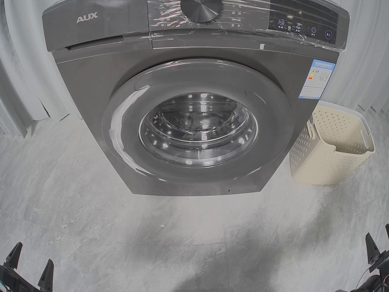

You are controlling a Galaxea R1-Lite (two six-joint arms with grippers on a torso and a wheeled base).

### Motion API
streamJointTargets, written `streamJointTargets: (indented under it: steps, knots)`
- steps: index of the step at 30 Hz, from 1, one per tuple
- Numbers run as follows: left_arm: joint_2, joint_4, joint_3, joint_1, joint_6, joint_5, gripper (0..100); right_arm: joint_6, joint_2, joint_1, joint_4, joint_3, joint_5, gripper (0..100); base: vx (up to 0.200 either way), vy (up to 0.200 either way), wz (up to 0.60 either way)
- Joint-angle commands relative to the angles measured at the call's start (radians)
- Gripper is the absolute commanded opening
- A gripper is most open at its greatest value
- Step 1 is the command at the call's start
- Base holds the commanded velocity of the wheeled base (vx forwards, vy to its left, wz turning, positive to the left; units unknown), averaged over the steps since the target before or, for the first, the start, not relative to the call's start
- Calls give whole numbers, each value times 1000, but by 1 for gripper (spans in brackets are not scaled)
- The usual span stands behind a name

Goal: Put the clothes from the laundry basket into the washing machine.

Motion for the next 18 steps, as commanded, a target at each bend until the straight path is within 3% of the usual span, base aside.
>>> streamJointTargets:
  steps: [1, 3, 7, 8, 10, 12, 18]
  knots:
    - [-15, 0, 18, 0, -1, 0, 100, 17, -23, -32, -2, 18, -17, 100, 0, 0, 0]
    - [-15, 0, 18, 0, 0, 0, 100, 0, -69, -144, 14, 18, 14, 100, 0, 0, 0]
    - [-15, 0, 18, 0, -1, 0, 100, -6, -108, -121, 17, 18, 74, 100, 0, 0, 0]
    - [-15, 0, 18, 0, -4, 3, 100, -5, -118, -121, 17, 18, 143, 100, 0, 0, 0]
    - [-15, 0, 18, 0, -1, 3, 100, -22, -118, -118, 38, 18, 216, 100, 0, 0, 0]
    - [-15, 0, 18, 0, -8, 5, 100, -58, -116, -121, 90, 18, 206, 100, 0, 0, 0]
    - [-15, 0, 18, 0, -14, 8, 100, -72, -116, -122, 90, 18, 206, 100, 0, 0, 0]
